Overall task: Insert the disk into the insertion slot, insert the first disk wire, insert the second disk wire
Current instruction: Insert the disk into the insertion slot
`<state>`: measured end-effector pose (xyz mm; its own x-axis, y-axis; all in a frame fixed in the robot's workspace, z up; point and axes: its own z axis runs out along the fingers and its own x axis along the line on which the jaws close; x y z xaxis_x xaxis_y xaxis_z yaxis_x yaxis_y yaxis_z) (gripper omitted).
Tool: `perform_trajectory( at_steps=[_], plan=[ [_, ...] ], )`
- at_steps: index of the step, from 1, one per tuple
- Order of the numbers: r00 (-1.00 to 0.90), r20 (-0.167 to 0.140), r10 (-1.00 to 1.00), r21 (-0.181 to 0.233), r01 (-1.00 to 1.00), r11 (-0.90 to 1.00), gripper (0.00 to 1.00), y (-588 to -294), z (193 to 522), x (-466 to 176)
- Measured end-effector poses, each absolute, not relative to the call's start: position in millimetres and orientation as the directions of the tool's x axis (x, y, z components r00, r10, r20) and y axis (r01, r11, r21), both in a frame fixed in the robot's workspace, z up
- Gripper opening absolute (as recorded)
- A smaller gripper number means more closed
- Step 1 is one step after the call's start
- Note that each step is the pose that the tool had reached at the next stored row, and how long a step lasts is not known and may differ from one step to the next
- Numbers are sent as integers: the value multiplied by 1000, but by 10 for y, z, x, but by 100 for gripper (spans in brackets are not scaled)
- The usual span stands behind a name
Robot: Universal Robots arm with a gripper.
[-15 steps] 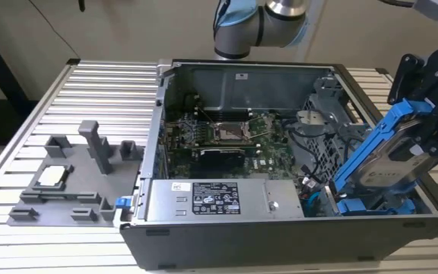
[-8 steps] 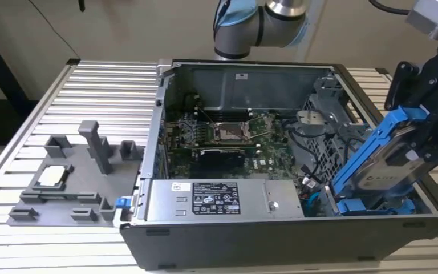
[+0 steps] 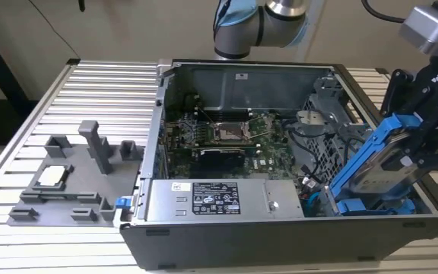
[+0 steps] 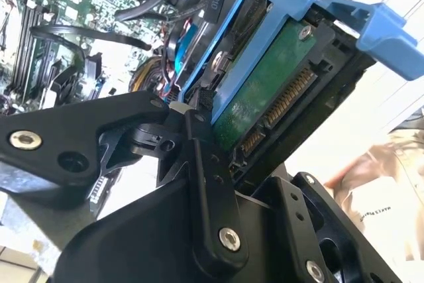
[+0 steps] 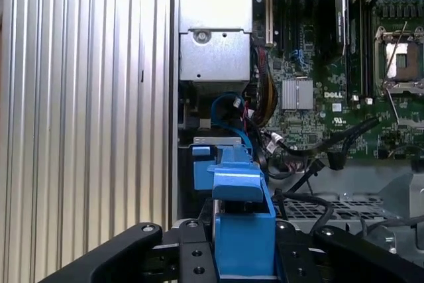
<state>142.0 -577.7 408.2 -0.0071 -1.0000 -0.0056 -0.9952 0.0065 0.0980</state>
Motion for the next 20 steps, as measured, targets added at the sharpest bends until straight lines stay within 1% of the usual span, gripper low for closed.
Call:
perform_trajectory(
  at_steps=[5,7,8,12,20],
  plan=[
    [-7,-4,-1000,97,-995,6,33,-5776,3999,1421],
    [-8,-16,-1000,98,-995,6,33,-5781,3943,1417],
    [-8,-16,-1000,98,-995,6,33,-5781,3952,1416],
    [-7,-14,-1000,97,-995,5,33,-5777,3942,1420],
    [-7,-14,-1000,97,-995,5,33,-5777,3796,1420]
  ],
)
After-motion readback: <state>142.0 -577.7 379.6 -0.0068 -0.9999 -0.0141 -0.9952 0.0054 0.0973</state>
